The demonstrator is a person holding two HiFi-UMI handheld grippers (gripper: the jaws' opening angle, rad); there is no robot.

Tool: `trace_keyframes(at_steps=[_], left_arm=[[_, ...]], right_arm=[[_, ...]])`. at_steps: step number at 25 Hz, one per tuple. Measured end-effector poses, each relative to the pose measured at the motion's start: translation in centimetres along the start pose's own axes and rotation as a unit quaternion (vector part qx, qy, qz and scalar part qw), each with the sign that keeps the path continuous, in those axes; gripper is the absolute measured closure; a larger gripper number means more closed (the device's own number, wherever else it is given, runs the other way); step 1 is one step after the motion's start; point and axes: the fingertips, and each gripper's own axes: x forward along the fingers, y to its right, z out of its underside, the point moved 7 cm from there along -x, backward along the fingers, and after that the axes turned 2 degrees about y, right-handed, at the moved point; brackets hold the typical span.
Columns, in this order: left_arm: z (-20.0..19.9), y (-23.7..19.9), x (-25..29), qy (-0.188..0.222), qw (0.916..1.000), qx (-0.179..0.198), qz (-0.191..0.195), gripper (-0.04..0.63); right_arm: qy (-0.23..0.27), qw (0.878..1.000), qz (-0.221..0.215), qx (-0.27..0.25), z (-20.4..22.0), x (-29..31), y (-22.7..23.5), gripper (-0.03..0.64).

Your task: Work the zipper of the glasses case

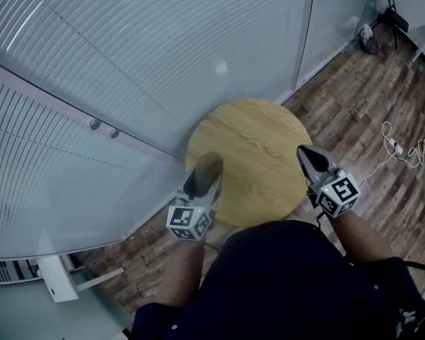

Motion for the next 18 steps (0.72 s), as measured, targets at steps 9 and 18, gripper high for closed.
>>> trace_keyframes(at_steps=[9, 18], left_arm=[[-0.6, 0.1, -0.3, 0.001, 0.9998, 0.011, 0.014, 0.293], [-1.8, 1.6, 0.2, 0.021, 0.998, 0.021, 0.056, 0.293]], right_arm=[[-0.005, 1.0, -0.024, -0.014, -1.0, 0.6, -1.9, 0.611], [-0.021, 0.999, -0.038, -0.011, -1.8, 0.8, -4.1, 0.611]])
